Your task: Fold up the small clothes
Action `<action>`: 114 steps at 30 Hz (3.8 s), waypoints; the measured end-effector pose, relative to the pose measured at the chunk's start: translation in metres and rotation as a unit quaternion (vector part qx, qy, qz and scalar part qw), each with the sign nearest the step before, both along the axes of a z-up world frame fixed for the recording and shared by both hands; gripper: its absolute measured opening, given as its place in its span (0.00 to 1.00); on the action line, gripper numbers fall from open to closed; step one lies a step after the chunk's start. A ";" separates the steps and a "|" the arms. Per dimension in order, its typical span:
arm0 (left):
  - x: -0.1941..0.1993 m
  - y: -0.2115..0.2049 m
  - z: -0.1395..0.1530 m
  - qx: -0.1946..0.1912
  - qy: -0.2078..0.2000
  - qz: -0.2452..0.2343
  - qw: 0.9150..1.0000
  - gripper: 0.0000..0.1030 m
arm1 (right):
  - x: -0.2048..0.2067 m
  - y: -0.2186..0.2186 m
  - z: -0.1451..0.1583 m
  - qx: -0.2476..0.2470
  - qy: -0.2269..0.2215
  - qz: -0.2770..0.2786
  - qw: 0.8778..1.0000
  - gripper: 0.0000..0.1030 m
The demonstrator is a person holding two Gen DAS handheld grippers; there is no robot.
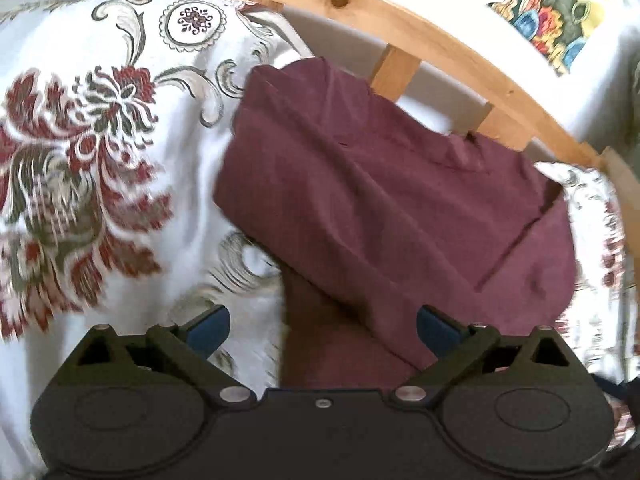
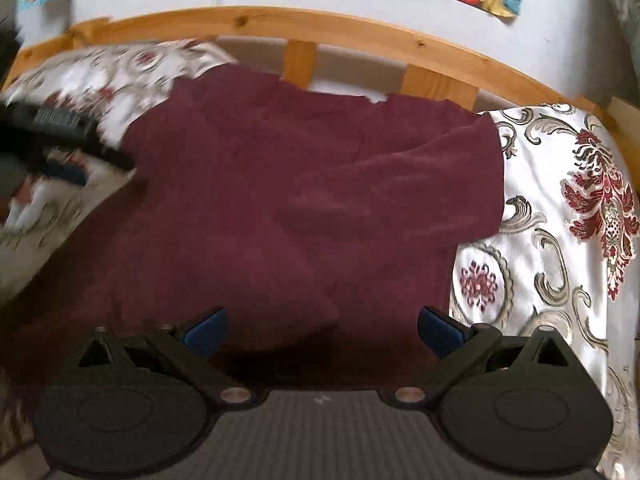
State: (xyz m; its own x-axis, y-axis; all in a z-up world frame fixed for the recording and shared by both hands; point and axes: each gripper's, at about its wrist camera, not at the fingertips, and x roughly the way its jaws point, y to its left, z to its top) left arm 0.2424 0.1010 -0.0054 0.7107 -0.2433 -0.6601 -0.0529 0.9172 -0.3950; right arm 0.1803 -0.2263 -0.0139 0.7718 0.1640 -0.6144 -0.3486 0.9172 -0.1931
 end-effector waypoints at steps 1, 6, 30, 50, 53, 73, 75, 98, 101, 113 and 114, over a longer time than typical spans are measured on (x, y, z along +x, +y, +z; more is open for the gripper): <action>-0.005 -0.003 0.003 -0.002 -0.001 -0.001 1.000 0.97 | -0.009 -0.002 0.000 -0.011 -0.003 0.006 1.000 1.00; -0.034 -0.022 0.016 0.038 -0.007 -0.015 0.999 0.99 | -0.043 -0.010 -0.003 -0.051 -0.010 0.028 0.998 1.00; -0.186 -0.041 -0.026 0.261 0.071 -0.122 0.955 0.99 | -0.132 -0.018 -0.057 -0.210 -0.030 0.070 0.975 1.00; -0.189 -0.102 -0.058 0.475 -0.062 -0.152 0.865 1.00 | -0.126 -0.036 -0.069 -0.240 -0.093 0.037 0.966 1.00; -0.192 -0.109 -0.059 0.495 -0.080 -0.152 0.852 1.00 | -0.131 -0.033 -0.070 -0.247 -0.128 0.047 0.960 1.00; -0.194 -0.106 -0.056 0.482 -0.085 -0.156 0.858 0.86 | -0.121 -0.038 -0.072 -0.274 -0.102 0.094 0.952 0.86; -0.193 -0.103 -0.053 0.471 -0.082 -0.153 0.865 0.80 | -0.117 -0.036 -0.072 -0.260 -0.094 0.099 0.956 0.75; -0.226 -0.082 0.026 0.389 -0.150 -0.124 0.901 0.05 | -0.166 -0.022 0.000 -0.167 -0.190 0.025 0.967 0.06; -0.245 -0.073 0.051 0.346 -0.161 -0.110 0.918 0.04 | -0.182 -0.027 0.024 -0.145 -0.201 0.028 0.968 0.06; -0.333 -0.047 0.100 0.288 -0.176 -0.120 0.934 0.04 | -0.267 -0.036 0.089 -0.171 -0.130 0.137 0.967 0.06; -0.339 -0.045 0.101 0.283 -0.175 -0.122 0.935 0.04 | -0.274 -0.037 0.094 -0.170 -0.126 0.140 0.967 0.06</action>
